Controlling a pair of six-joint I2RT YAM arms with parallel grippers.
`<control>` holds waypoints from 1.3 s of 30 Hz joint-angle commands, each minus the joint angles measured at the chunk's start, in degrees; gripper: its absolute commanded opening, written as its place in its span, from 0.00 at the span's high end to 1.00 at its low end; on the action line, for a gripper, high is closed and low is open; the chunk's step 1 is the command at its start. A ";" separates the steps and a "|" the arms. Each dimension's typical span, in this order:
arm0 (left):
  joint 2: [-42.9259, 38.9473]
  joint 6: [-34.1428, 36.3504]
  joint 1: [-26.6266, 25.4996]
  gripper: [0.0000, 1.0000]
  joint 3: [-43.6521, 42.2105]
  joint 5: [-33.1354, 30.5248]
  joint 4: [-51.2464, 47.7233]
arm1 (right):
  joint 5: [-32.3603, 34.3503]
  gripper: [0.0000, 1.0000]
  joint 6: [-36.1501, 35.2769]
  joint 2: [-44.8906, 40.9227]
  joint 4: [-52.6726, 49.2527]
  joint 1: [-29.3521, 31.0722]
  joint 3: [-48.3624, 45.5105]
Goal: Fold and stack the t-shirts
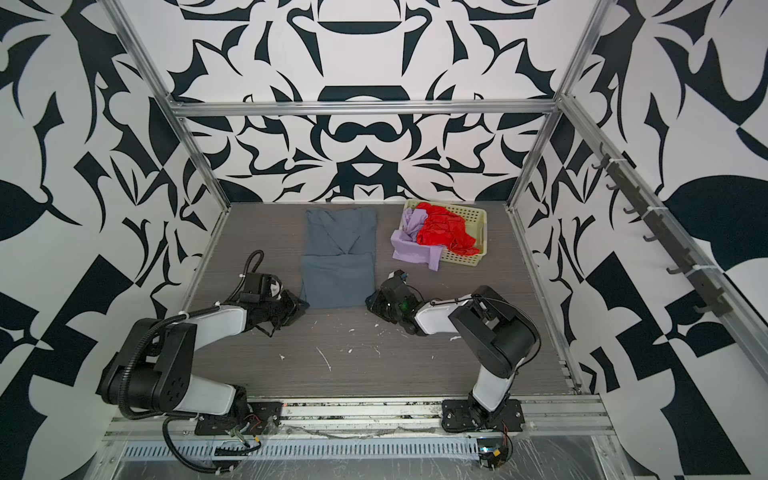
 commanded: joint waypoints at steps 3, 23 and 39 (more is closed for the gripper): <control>2.16 1.06 -0.04 0.83 0.60 -4.75 -2.96 | 5.09 0.87 -2.99 2.03 -3.36 0.11 3.10; -23.68 1.55 -0.74 1.00 -7.91 -9.02 -23.33 | 1.40 1.00 -15.21 -10.37 -25.08 1.40 1.30; -42.09 -2.55 -4.93 1.00 3.62 -8.95 -36.91 | 5.16 1.00 -21.92 -18.18 -35.03 10.12 13.06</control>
